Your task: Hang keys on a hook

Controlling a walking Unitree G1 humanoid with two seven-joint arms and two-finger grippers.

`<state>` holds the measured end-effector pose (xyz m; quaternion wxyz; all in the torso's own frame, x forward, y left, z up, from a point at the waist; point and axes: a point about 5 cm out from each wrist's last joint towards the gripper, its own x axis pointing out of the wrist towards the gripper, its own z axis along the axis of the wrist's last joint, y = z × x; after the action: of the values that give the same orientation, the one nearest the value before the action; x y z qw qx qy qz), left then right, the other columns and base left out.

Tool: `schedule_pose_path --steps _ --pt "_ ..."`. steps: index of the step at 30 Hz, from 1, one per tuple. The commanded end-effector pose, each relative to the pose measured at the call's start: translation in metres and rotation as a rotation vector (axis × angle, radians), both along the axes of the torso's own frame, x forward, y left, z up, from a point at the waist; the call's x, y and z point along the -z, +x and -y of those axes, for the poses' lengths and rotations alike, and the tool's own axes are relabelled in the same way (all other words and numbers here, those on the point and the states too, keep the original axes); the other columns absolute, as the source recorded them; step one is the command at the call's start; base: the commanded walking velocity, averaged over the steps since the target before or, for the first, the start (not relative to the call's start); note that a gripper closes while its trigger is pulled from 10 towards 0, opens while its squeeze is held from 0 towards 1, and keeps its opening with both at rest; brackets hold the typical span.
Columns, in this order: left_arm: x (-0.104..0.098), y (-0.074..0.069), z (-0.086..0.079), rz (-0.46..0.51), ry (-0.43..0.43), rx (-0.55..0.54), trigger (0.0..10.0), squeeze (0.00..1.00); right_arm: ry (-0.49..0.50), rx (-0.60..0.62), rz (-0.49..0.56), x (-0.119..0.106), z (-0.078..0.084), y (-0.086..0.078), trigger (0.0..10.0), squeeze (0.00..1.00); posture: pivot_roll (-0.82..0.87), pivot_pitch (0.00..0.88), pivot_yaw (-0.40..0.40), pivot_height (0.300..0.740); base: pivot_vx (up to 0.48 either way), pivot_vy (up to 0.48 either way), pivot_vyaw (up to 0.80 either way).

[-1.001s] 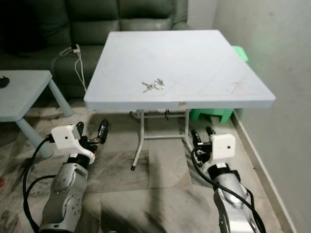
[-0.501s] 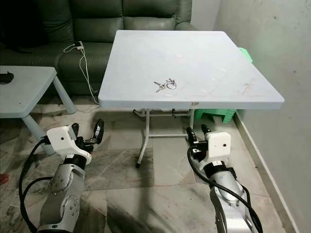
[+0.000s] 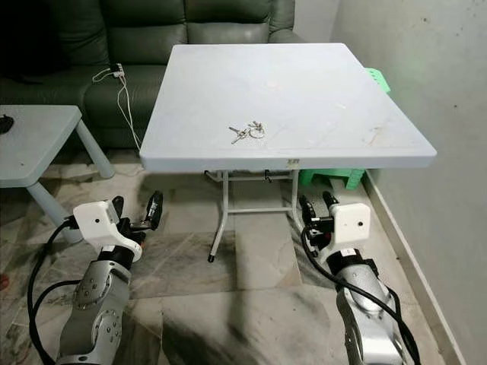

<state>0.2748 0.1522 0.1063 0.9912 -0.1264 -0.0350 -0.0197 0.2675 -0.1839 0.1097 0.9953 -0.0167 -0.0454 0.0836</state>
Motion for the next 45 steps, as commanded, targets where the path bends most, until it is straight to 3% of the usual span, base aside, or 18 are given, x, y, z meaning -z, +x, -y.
schedule_pose_path --steps 1,3,4,5,6,13,14,45 --pt "-0.0012 0.0000 0.0001 0.000 0.001 -0.006 10.0 0.00 0.003 0.001 0.020 -0.0056 0.0032 0.0041 10.0 0.00 0.00 0.043 -0.057 0.721 0.307 0.000 0.00" --pt "-0.0015 0.0000 0.0008 0.001 0.001 -0.005 10.0 0.00 0.002 -0.012 0.022 -0.0062 0.0028 0.0043 10.0 0.00 0.00 0.044 -0.058 0.721 0.309 0.000 0.00" --pt "-0.0016 0.0000 0.0015 0.001 0.002 -0.004 10.0 0.00 -0.002 -0.023 0.026 -0.0067 0.0025 0.0046 10.0 0.18 0.01 0.046 -0.060 0.721 0.307 0.000 0.00" --pt "-0.0016 -0.0001 0.0016 0.001 0.001 -0.003 10.0 0.00 -0.006 -0.024 0.028 -0.0070 0.0025 0.0047 10.0 0.18 0.01 0.046 -0.060 0.721 0.307 0.000 0.00" --pt "-0.0016 -0.0001 0.0016 0.002 0.002 -0.002 10.0 0.00 -0.006 -0.024 0.029 -0.0072 0.0026 0.0047 10.0 1.00 0.01 0.046 -0.060 0.721 0.311 0.000 0.00" --pt "-0.0014 -0.0003 0.0015 0.001 0.004 -0.005 10.0 0.00 -0.009 -0.044 0.033 -0.0080 0.0008 0.0051 10.0 1.00 0.01 0.050 -0.059 0.721 0.311 0.000 0.00" --pt "-0.0015 -0.0002 0.0017 0.001 0.004 -0.005 10.0 0.00 -0.013 -0.046 0.033 -0.0079 0.0005 0.0052 10.0 0.00 0.01 0.050 -0.059 0.721 0.300 0.000 0.00" --pt "-0.0011 -0.0001 0.0032 -0.003 -0.007 -0.011 10.0 0.00 -0.018 -0.078 0.036 -0.0075 -0.0012 0.0074 10.0 0.00 0.02 0.039 -0.067 0.721 0.280 0.028 0.00"
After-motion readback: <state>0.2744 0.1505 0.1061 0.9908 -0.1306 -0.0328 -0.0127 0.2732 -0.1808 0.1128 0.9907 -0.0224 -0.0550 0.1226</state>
